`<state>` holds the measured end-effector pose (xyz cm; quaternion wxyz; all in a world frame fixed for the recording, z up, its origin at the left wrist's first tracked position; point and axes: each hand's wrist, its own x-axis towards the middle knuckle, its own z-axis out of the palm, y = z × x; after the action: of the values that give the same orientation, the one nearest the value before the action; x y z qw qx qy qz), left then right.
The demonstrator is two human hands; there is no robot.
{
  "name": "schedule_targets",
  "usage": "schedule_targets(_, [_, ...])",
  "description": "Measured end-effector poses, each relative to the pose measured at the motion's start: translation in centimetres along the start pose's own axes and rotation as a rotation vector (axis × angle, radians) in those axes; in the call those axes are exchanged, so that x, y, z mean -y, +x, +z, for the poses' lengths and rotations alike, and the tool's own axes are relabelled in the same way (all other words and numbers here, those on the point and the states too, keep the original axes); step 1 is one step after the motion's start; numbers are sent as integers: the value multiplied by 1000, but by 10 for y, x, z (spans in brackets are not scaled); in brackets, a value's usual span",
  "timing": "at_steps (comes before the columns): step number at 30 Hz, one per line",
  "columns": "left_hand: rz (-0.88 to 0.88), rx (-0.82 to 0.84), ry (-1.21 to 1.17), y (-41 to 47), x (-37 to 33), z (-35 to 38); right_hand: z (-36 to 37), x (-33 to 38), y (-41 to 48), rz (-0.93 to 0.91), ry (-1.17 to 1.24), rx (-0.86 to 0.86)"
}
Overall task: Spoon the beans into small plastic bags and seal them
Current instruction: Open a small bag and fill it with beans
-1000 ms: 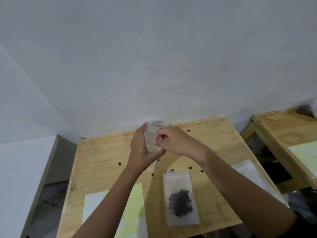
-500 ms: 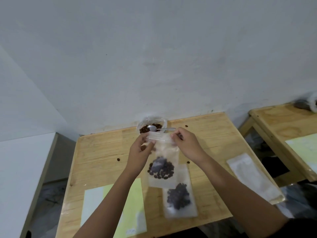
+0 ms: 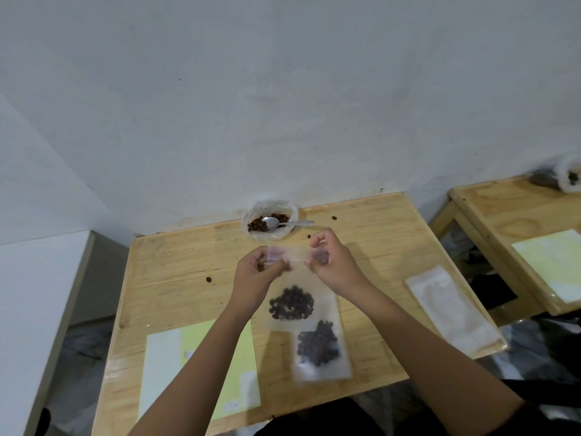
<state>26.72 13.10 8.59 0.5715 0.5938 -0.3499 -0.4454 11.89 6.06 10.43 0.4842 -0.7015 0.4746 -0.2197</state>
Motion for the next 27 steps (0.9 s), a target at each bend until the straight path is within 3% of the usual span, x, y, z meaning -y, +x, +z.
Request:
schedule_targets(13, [-41, 55, -118, -8, -5, 13, -17, 7, -5, 67, 54, -119])
schedule_targets(22, [-52, -35, -234, -2, -13, 5, -32, 5, -3, 42, 362, -31])
schedule_targets(27, [-57, -42, -272, 0, -14, 5, -36, 8, 3, 47, 310, -27])
